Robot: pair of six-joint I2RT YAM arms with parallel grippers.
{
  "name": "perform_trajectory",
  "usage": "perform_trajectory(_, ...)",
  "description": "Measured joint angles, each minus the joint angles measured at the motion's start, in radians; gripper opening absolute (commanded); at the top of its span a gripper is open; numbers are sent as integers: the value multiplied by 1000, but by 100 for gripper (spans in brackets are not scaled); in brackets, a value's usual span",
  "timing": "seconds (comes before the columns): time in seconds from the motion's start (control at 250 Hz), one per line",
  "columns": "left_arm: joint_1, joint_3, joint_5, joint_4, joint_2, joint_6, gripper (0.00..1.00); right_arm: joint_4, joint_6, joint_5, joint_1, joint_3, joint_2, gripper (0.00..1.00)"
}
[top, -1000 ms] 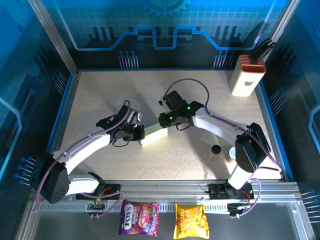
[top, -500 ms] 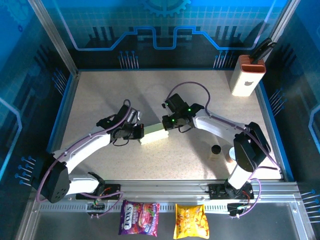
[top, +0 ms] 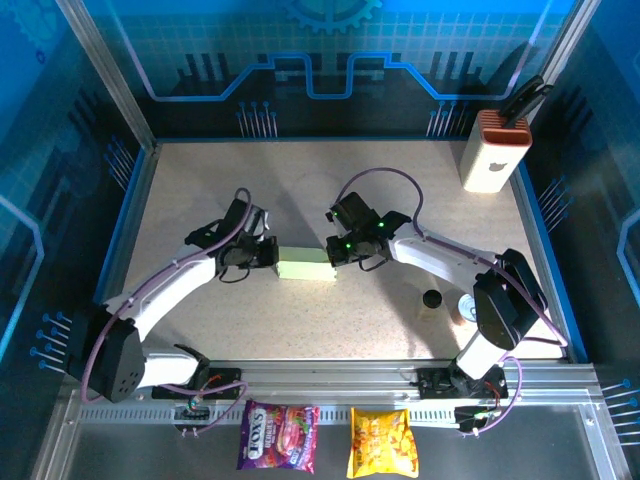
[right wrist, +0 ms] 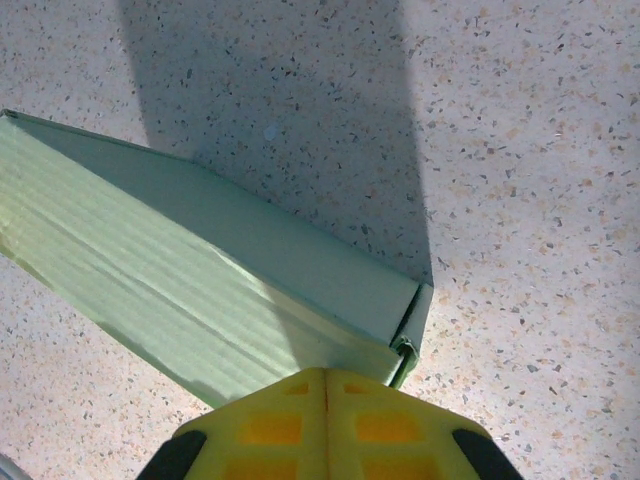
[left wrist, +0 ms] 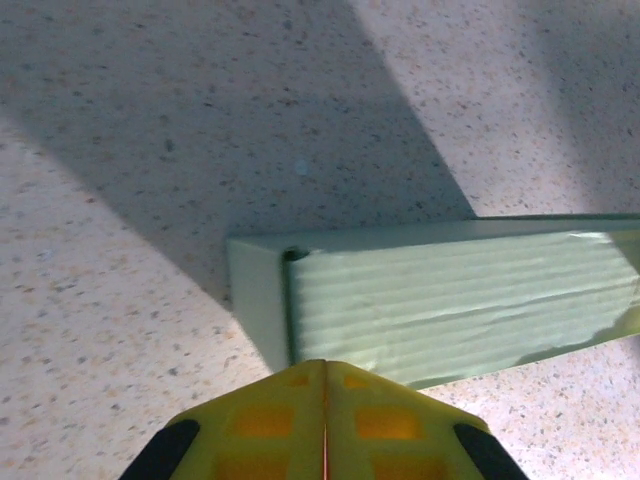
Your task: Fold the paper box
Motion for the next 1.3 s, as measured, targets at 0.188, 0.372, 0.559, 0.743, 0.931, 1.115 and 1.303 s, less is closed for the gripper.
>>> perform_trajectory(0.188, 14, 1, 32, 4, 3, 5, 9, -1, 0, 0, 0, 0, 0, 8)
perform_trajectory(0.372, 15, 1, 96, 26, 34, 20, 7, -8, 0, 2, 0, 3, 0, 9)
perform_trajectory(0.559, 19, 7, 95, 38, 69, 23, 5, -21, 0, 4, 1, 8, 0, 13)
perform_trajectory(0.743, 21, 11, 96, 59, 83, 22, 5, -64, 0, 3, 6, 27, -1, 16)
perform_trajectory(0.931, 22, 5, 100, 68, 83, 19, 5, -95, 3, 3, 7, 29, -22, 14)
perform_trajectory(1.115, 22, 5, 100, 68, 83, 19, 5, -77, 11, -14, 10, -2, -43, 9)
perform_trajectory(1.303, 22, 5, 102, 72, 83, 19, 5, -61, 12, -27, 13, -31, -43, 6)
